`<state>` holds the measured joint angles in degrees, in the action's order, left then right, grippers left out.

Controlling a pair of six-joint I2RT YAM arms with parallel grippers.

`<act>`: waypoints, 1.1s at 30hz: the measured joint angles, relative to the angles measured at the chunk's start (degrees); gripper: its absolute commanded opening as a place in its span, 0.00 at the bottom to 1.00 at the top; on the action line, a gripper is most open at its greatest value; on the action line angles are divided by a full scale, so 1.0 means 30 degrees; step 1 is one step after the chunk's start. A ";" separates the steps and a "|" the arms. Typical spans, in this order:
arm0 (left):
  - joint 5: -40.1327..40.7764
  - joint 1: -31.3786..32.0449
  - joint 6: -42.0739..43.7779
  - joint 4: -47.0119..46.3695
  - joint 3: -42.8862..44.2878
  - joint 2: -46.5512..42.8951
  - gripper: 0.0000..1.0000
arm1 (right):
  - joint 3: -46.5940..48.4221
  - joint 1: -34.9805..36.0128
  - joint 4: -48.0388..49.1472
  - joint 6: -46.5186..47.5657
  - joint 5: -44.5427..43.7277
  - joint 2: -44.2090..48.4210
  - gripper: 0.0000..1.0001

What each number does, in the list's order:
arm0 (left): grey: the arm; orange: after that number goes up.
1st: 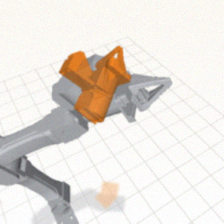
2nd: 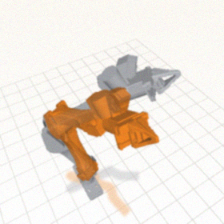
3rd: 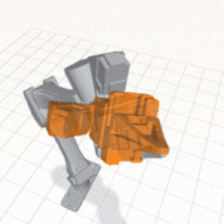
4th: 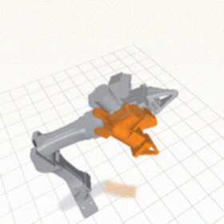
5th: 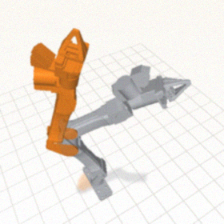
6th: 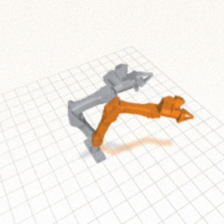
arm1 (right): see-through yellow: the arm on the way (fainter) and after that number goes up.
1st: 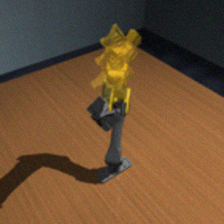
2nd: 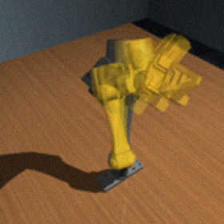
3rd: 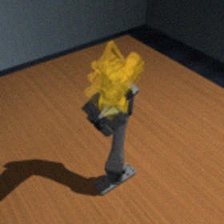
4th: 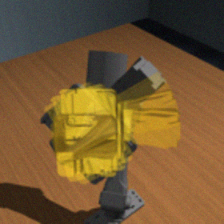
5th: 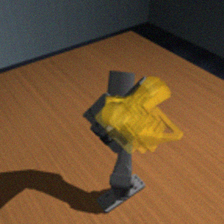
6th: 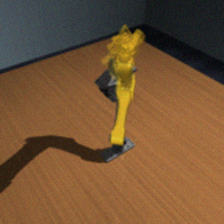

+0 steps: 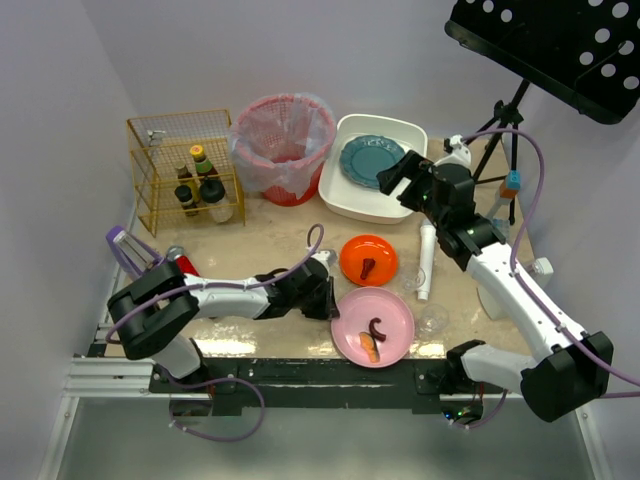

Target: Clear the kitchen counter

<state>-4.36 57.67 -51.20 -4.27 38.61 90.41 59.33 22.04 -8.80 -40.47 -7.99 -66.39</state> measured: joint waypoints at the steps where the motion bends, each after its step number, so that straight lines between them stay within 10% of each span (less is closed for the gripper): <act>1: 0.0226 0.0000 0.0087 0.0466 0.0073 -0.0182 0.10 | -0.0044 0.0000 0.0036 0.0000 0.0007 0.0000 0.92; 19: 0.3264 -0.4109 0.3898 0.7956 0.0350 -0.5195 0.00 | -0.0648 -0.0015 0.0233 0.4823 0.6411 -0.1967 0.86; 33: 0.0015 -0.7227 0.4648 0.6615 -0.2535 -0.6703 0.00 | -0.3723 0.0466 0.0408 0.6688 1.1613 -0.4510 0.77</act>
<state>-4.32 35.99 -37.26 15.57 31.00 70.30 48.16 23.44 -7.57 -20.40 26.85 -79.92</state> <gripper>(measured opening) 0.079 0.782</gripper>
